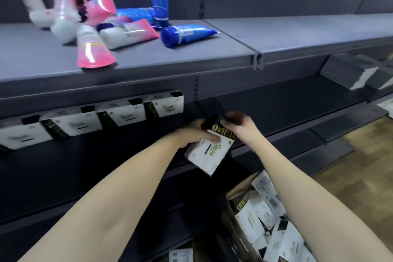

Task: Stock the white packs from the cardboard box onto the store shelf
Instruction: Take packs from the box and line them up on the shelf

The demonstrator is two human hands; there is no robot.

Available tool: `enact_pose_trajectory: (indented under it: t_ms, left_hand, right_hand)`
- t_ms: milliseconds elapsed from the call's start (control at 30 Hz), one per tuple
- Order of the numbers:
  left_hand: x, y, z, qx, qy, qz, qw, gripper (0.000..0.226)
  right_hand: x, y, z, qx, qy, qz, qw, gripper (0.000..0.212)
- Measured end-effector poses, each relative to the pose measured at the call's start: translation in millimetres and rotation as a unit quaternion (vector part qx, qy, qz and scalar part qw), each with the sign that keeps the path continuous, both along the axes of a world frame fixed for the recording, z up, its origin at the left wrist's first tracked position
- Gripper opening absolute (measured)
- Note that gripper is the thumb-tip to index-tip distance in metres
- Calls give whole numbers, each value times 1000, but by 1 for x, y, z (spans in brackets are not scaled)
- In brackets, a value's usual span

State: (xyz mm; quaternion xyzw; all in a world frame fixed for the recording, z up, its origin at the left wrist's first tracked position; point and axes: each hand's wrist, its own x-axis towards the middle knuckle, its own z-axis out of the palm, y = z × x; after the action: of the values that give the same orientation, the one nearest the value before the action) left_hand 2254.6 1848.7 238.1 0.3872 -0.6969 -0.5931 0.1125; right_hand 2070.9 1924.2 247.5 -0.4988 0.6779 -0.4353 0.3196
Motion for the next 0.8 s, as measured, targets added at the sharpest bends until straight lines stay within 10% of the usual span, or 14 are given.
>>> enact_pose_trajectory:
  t_ms: [433, 800]
  left_hand:
    - [215, -6, -2, 51, 142, 282, 948, 43]
    - [431, 5, -20, -45, -39, 543, 838, 37]
  right_hand:
    - [190, -58, -7, 103, -76, 265, 956, 38]
    - [375, -128, -10, -13, 172, 265, 949, 65]
